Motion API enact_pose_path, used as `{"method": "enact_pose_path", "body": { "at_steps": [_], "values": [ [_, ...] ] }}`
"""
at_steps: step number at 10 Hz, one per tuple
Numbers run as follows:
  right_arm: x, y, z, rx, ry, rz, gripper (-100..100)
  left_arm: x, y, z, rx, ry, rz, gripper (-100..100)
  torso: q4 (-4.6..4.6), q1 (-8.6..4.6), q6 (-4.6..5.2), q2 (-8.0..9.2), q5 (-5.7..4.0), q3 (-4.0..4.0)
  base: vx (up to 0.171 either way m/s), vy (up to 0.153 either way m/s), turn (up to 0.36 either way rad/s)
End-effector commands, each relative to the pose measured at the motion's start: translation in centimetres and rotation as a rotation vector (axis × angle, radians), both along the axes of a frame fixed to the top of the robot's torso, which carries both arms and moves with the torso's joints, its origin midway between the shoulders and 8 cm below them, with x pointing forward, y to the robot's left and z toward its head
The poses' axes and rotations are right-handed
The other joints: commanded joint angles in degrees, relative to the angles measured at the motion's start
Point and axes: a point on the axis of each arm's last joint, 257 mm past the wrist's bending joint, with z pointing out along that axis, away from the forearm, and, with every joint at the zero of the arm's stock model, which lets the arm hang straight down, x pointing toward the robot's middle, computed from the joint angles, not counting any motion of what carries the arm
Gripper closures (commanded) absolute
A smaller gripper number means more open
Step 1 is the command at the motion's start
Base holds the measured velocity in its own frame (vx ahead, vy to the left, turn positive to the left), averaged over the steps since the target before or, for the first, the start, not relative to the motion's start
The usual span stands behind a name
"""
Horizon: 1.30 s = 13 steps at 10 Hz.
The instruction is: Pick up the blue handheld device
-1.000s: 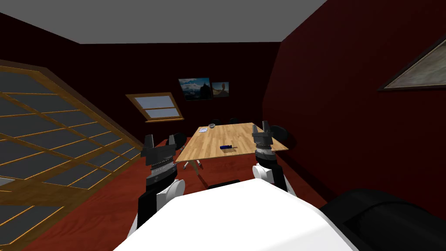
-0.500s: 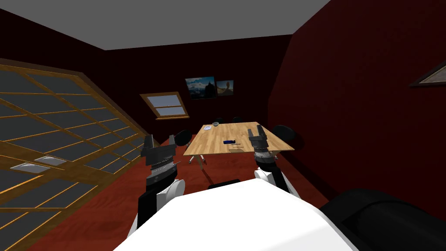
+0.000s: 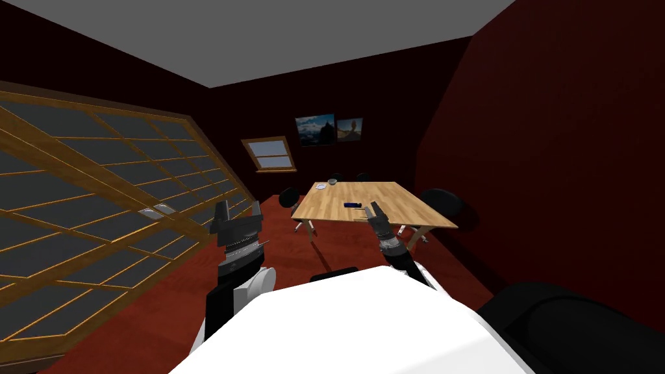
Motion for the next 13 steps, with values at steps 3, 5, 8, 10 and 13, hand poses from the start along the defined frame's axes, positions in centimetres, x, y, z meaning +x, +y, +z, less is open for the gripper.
{"method": "enact_pose_path", "body": {
  "at_steps": [3,5,8,10,13],
  "values": [
    [-1.1,0.3,-9.2,-0.162,0.214,0.042,-100,0.0,0.0,0.0,0.000,0.000,0.000,0,-0.04,0.03,-0.02,-0.20,0.01,-0.11,-0.080,0.140,0.361],
    [-2.0,0.1,-12.3,-0.228,0.282,0.061,-100,0.0,0.0,0.0,0.000,0.000,0.000,0,-0.09,-0.26,0.05,-0.43,-0.04,-0.24,0.000,0.070,0.124],
    [-4.4,-1.0,-18.6,-0.363,0.423,0.094,-100,0.0,0.0,0.0,0.000,0.000,0.000,0,-0.13,-0.26,-0.01,-0.60,-0.04,-0.34,0.021,0.083,0.326],
    [-7.4,-2.8,-23.6,-0.487,0.544,0.126,-100,0.0,0.0,0.0,0.000,0.000,0.000,0,-0.12,-0.40,0.01,-0.58,-0.07,-0.33,0.032,0.063,0.308],
    [-10.2,-4.7,-27.8,-0.598,0.643,0.156,-100,0.0,0.0,0.0,0.000,0.000,0.000,0,-0.14,-0.45,0.02,-0.67,-0.08,-0.38,0.047,0.041,0.214]
  ]
}}
